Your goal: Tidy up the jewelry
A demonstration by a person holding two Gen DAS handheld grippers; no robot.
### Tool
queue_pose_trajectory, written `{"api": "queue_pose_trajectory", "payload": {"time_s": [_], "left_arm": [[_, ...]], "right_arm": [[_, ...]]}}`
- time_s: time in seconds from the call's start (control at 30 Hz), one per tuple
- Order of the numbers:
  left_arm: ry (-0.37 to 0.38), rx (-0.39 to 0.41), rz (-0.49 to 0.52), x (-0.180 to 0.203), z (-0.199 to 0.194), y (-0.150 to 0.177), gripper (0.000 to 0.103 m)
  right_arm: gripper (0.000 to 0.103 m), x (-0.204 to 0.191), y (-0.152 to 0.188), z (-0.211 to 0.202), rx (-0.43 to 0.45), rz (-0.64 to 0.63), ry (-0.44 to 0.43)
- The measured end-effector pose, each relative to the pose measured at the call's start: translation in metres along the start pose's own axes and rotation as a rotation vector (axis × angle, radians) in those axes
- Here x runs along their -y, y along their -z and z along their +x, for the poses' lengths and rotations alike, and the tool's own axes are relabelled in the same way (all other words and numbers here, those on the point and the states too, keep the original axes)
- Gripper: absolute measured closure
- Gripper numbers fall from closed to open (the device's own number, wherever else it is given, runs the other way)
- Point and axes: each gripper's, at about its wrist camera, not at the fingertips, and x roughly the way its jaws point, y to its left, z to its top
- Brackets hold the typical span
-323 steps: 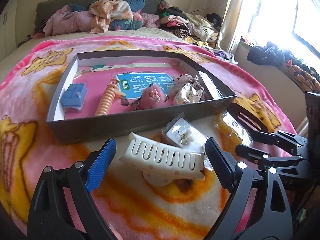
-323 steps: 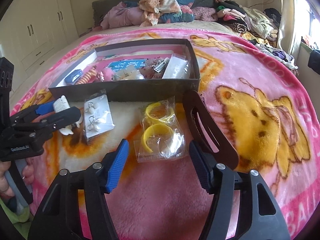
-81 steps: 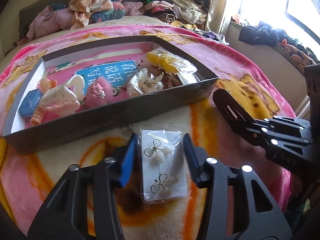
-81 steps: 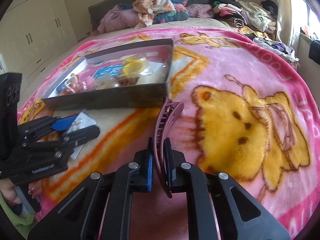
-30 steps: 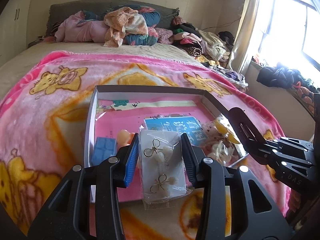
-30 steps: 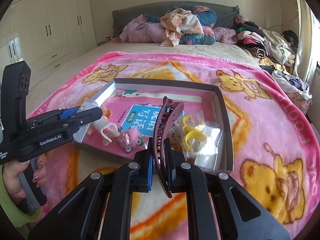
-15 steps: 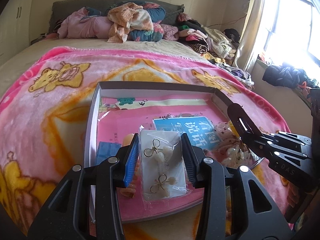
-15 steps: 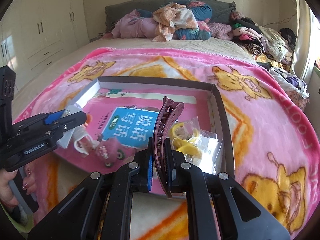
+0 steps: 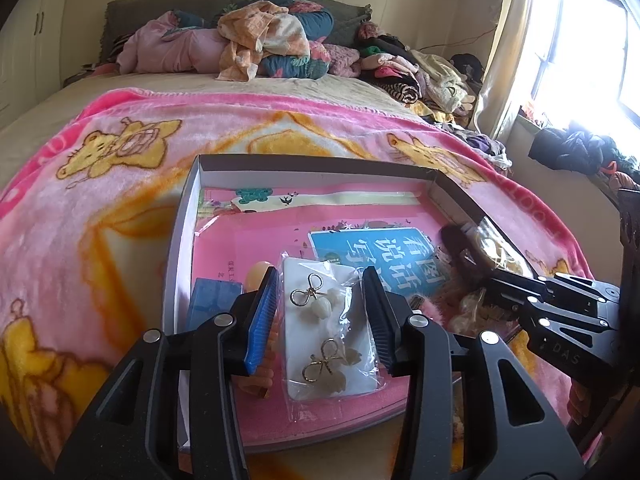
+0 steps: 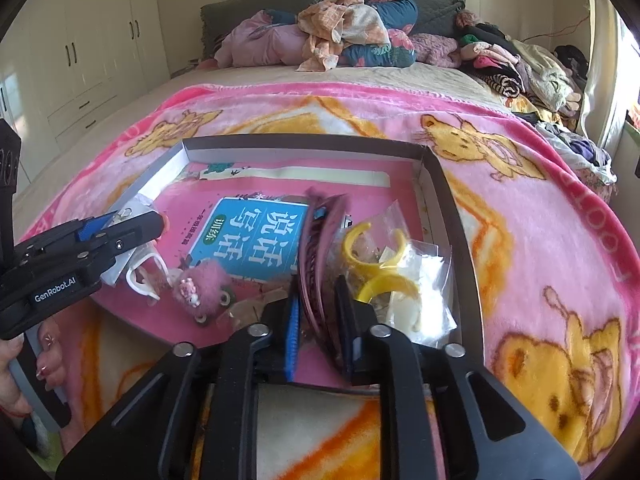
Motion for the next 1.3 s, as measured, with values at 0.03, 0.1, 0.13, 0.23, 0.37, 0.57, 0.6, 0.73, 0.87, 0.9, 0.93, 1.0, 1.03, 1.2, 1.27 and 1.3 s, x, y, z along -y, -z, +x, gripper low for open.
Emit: {"api": "queue_pose_trajectory", "payload": {"time_s": [0.03, 0.1, 0.13, 0.23, 0.37, 0.57, 0.6, 0.73, 0.87, 0.9, 0.93, 1.0, 1.03, 1.2, 1.27, 1.3], "left_arm": [[0.0, -0.001, -0.001, 0.0, 0.0, 0.0, 0.069], [-0.001, -0.002, 0.001, 0.0, 0.0, 0.0, 0.067], [-0.003, -0.001, 0.003, 0.0, 0.0, 0.001, 0.067], [-0.008, -0.001, 0.003, -0.001, 0.0, 0.0, 0.062], [-0.01, 0.003, 0.008, -0.001, -0.004, 0.001, 0.055], [-0.019, 0.016, 0.013, 0.006, -0.017, 0.002, 0.047], [-0.019, 0.018, 0.013, 0.006, -0.019, 0.002, 0.046], [-0.022, 0.028, 0.016, 0.011, -0.029, 0.003, 0.04], [-0.024, 0.041, 0.023, 0.017, -0.041, 0.005, 0.035], [-0.024, 0.044, 0.026, 0.019, -0.044, 0.005, 0.035], [-0.025, 0.046, 0.028, 0.021, -0.046, 0.005, 0.033], [-0.025, 0.054, 0.034, 0.024, -0.052, 0.005, 0.031], [-0.026, 0.058, 0.037, 0.026, -0.054, 0.005, 0.031], [-0.026, 0.071, 0.051, 0.032, -0.067, 0.006, 0.028], [-0.025, 0.078, 0.059, 0.036, -0.072, 0.007, 0.026], [-0.024, 0.08, 0.062, 0.038, -0.075, 0.008, 0.026]], "right_arm": [[0.079, 0.001, 0.001, -0.001, 0.003, 0.003, 0.002], [0.073, 0.001, 0.002, -0.004, 0.007, 0.009, 0.002], [0.072, 0.002, 0.003, -0.006, 0.009, 0.013, 0.0], [0.066, 0.003, 0.005, -0.012, 0.018, 0.026, -0.003], [0.057, 0.003, 0.009, -0.024, 0.034, 0.032, -0.004], [0.048, 0.002, 0.016, -0.04, 0.051, 0.028, 0.001], [0.045, 0.002, 0.017, -0.043, 0.057, 0.029, 0.003], [0.038, 0.004, 0.023, -0.057, 0.075, 0.039, 0.007], [0.031, 0.006, 0.027, -0.071, 0.095, 0.046, 0.016], [0.027, 0.007, 0.028, -0.074, 0.101, 0.05, 0.018], [0.026, 0.008, 0.029, -0.077, 0.108, 0.054, 0.019], [0.025, 0.01, 0.031, -0.085, 0.119, 0.065, 0.017], [0.025, 0.01, 0.032, -0.087, 0.122, 0.069, 0.016], [0.017, 0.013, 0.041, -0.106, 0.158, 0.081, 0.014], [0.017, 0.014, 0.044, -0.113, 0.169, 0.088, 0.012], [0.016, 0.014, 0.045, -0.116, 0.176, 0.092, 0.013]]}}
